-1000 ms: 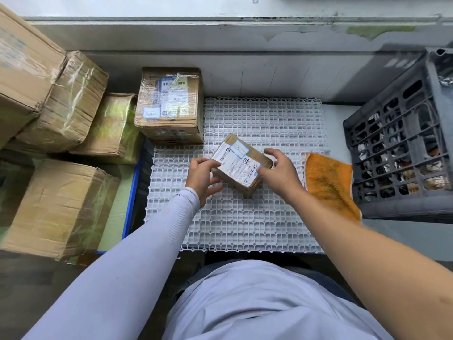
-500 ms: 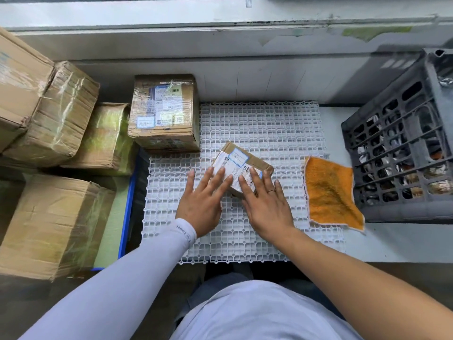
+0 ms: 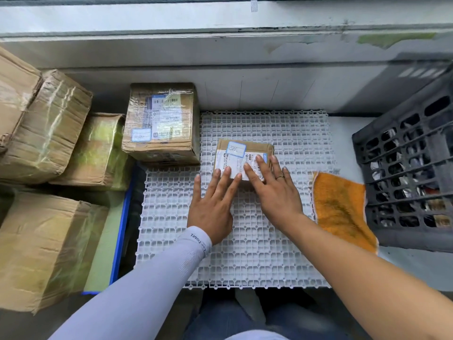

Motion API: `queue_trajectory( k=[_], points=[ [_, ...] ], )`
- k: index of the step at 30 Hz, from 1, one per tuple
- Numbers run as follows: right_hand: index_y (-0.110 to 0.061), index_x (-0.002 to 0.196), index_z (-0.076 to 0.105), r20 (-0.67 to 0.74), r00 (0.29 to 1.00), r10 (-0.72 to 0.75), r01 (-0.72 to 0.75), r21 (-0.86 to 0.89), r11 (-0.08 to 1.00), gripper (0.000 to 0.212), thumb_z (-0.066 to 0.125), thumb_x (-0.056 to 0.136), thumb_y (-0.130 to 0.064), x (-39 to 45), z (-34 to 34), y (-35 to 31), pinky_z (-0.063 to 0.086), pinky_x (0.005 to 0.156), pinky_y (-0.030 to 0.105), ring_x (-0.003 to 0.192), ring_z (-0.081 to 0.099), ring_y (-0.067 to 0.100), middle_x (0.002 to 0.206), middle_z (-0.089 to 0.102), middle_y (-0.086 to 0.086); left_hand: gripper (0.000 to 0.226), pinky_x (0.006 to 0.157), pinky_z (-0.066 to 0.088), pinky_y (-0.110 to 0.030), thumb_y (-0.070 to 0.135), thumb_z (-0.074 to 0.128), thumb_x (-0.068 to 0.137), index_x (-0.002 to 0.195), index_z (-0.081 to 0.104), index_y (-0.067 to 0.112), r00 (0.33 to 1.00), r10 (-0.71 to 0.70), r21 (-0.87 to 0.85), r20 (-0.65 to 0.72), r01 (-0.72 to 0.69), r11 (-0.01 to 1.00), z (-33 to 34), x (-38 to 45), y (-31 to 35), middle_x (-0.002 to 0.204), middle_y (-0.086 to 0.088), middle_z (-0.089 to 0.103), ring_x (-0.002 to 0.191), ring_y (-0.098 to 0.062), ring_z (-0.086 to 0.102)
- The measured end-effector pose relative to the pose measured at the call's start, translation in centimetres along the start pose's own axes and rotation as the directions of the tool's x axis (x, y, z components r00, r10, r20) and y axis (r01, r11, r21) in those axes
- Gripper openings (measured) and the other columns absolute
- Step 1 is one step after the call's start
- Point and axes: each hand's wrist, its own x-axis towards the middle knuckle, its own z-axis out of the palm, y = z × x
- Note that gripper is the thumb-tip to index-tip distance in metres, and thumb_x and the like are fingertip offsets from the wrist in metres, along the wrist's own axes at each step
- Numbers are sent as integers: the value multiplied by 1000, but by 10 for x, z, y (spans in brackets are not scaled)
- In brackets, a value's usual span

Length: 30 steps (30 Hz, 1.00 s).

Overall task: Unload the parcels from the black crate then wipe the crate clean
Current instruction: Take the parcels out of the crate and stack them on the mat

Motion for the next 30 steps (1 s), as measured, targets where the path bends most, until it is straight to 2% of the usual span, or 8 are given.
queue_trajectory(
  k=[3, 7, 13, 15, 18, 30],
  points=[
    [-36, 160, -18, -8, 1000, 16, -16, 4, 1000, 88, 41, 103, -6, 28, -6, -3, -8, 126, 46, 154, -26, 29, 169, -25, 1, 95, 119, -21, -63, 39, 45, 96, 162, -22, 26, 999, -49, 30, 16, 48, 998, -6, 22, -5, 168, -3, -27, 157, -25, -21],
    [-34, 159, -23, -21, 1000, 22, -22, 3, 1000, 98, 49, 97, -10, 63, -13, -8, -8, 127, 51, 153, -28, 29, 167, -29, 1, 91, 118, -25, -60, 37, 38, 100, 157, -31, 22, 995, -99, 91, 30, 96, 991, -17, 50, -15, 165, -6, -34, 156, -27, -24],
    [-32, 160, -20, -62, 998, 6, -3, 45, 999, 94, 51, 99, -25, 81, -19, -15, -5, 127, 51, 156, -23, 28, 169, -26, 2, 84, 122, -20, -58, 40, 32, 102, 161, -22, 14, 992, -117, 165, 46, 108, 980, -37, 77, -23, 170, -13, -21, 158, -32, -14],
    [-31, 160, -23, -47, 998, -46, 47, 33, 998, 95, 50, 99, -24, 75, -12, -17, -6, 128, 50, 155, -26, 27, 168, -27, 0, 86, 123, -17, -58, 43, 30, 101, 160, -22, 10, 989, -129, 198, 77, 111, 974, -42, 82, -20, 169, -18, -21, 158, -35, -15],
    [-30, 159, -25, -16, 999, -49, 50, 46, 998, 98, 52, 98, -23, 80, -9, -16, -6, 127, 50, 153, -30, 25, 167, -31, -3, 90, 124, -13, -58, 48, 30, 100, 159, -24, 6, 986, -140, 257, 94, 111, 960, -43, 89, -20, 168, -22, -21, 157, -39, -14],
    [-29, 163, -15, 29, 999, -22, 17, 155, 988, 106, 63, 91, -24, 120, -34, -30, -1, 128, 53, 153, -29, 24, 168, -28, -7, 99, 124, -11, -62, 55, 37, 99, 157, -27, 7, 966, -229, 313, 123, 181, 932, -50, 127, -39, 169, -19, -21, 158, -39, -11]
  ],
)
